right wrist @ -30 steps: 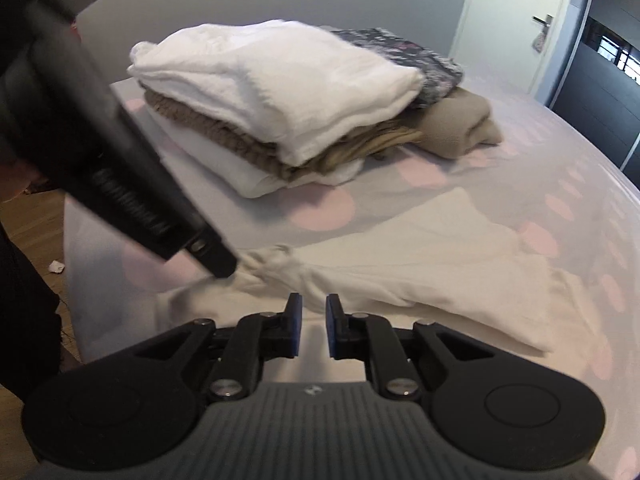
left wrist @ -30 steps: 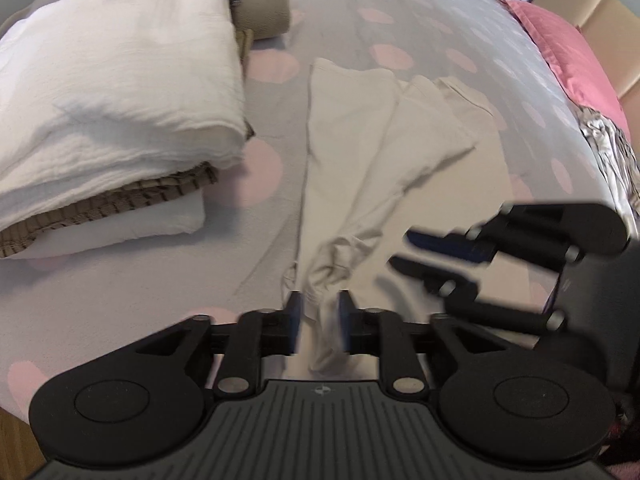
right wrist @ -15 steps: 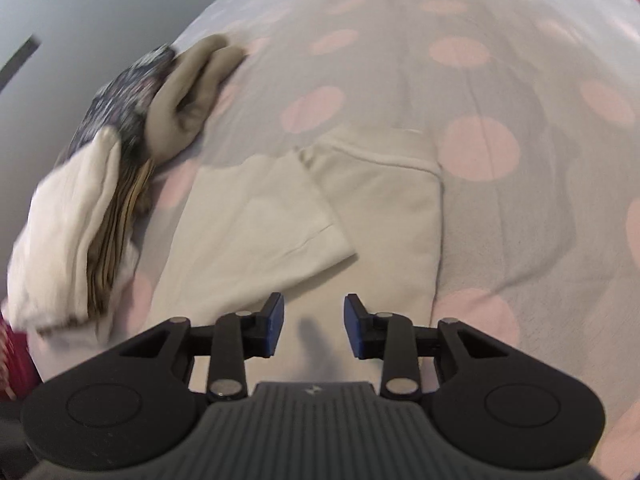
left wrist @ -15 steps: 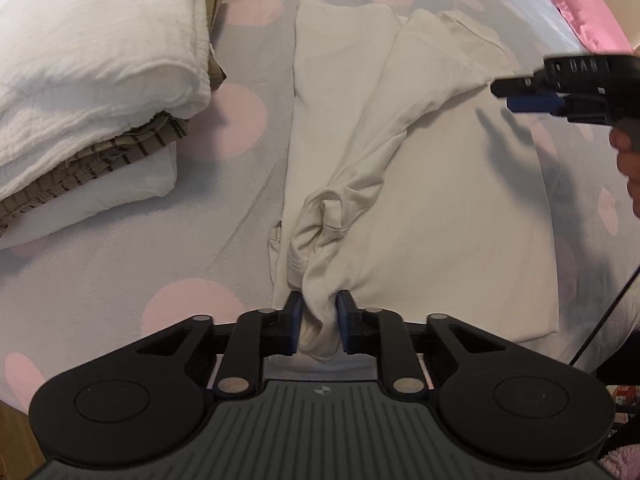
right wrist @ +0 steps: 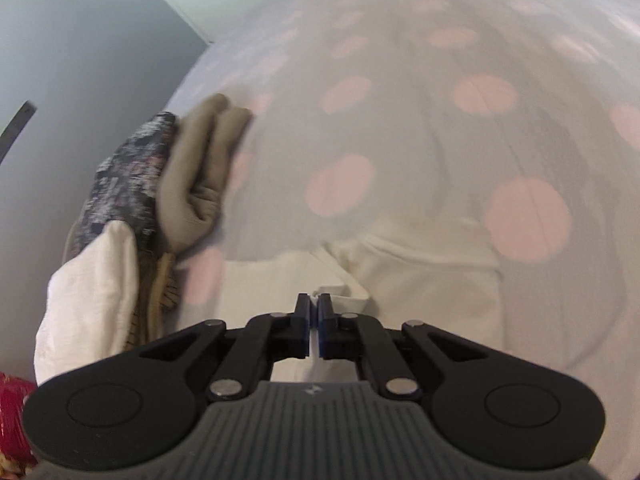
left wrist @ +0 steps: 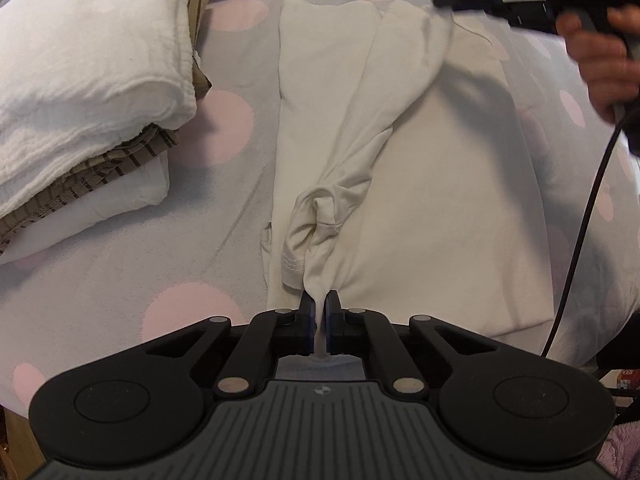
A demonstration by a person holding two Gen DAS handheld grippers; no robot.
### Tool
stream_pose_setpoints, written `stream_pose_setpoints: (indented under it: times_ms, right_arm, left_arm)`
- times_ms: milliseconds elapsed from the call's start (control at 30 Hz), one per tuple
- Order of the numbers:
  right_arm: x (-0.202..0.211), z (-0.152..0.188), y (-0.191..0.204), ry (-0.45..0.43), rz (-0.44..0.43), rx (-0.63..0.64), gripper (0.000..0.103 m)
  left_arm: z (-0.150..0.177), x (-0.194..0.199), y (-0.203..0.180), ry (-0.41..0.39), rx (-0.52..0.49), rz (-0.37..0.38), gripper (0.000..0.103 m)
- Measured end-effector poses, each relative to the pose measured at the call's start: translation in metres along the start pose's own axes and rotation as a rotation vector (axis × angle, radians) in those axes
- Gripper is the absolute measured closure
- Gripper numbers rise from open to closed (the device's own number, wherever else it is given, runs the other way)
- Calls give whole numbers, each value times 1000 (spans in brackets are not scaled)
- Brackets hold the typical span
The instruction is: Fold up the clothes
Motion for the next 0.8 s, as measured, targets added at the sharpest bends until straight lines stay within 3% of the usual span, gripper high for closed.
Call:
stream_pose_setpoints:
  times_ms: [167,333,467,533,800]
  right_arm:
    - [-19,-6,61,20,-52,88,99]
    - [-52,1,95,36,7,192,99]
    - [-65,3,97,51,34,212,90]
    - [-63,1,97,55,23,208,79]
    - [-28,8,63,68,17,277,79]
  left_arm:
    - [1,0,0,-1,0,12,100]
    - [3,-6,2,5,9,26,100]
    - [3,-9,3,5,13,36,100]
    - [4,-10,3,4,16,40,100]
    - [4,-12,7,-3,35,56,100]
Point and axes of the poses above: each gripper's, at about its wrist camera, not at the fingertips, and x roughly against the way its jaws point, y to its left, z to its underside, the point moved 8 cm from there along -x, roughly the way its jaws point, and after that the axes turned 15 degrees about -x, right-handed, at the moved point
